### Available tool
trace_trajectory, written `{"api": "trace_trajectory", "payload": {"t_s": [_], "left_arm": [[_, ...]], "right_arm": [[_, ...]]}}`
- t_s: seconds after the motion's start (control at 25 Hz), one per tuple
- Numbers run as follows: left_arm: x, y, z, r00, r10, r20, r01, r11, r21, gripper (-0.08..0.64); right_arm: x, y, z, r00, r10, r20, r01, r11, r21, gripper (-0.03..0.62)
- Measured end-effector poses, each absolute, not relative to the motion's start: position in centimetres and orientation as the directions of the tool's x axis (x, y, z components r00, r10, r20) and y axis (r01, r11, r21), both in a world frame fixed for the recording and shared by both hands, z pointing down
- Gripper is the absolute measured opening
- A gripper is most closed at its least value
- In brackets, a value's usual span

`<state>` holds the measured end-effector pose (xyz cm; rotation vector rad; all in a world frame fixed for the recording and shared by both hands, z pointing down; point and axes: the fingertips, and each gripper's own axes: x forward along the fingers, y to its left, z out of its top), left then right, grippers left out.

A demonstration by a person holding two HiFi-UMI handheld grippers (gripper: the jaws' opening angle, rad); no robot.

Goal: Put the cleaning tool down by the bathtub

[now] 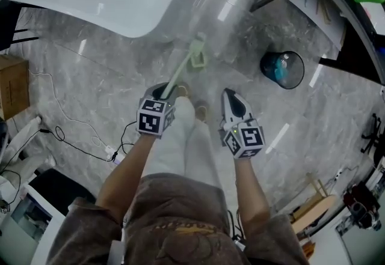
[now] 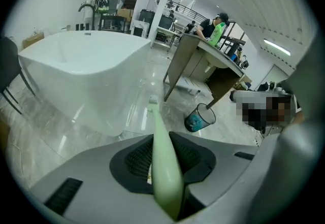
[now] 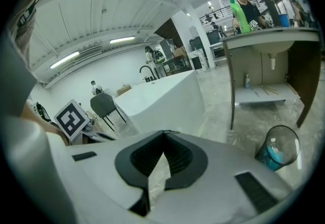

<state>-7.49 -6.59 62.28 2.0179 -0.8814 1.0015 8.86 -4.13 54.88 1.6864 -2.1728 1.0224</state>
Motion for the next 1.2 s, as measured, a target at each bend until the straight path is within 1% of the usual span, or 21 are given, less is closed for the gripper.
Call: {"api": "trace_trajectory", "payload": {"t_s": [0.36,0.68,1.2], "left_arm": [[-7.9,-6.1,68.7,0.445,-0.201,0.873,-0.819,-0.485,0.306,0.100],[-7.9,-5.8,74.1,0.418,-0.123,0.900,-0.837,-0.436,0.330,0.100],[-6.8,-4.4,80.6,0.357,-0.024,0.934,-0.865,-0.386,0.320,0.100]], "right_arm": [[8.0,-4.2,60.6,-0.332,-0.749,0.574,-0.911,0.096,-0.402,-0.001],[7.4,-4.3,65.3,-0.328,-0.734,0.595,-0.910,0.076,-0.407,0.000],[7.1,-3.9,68.7,-0.333,-0.712,0.619,-0.908,0.065,-0.414,0.000]]}}
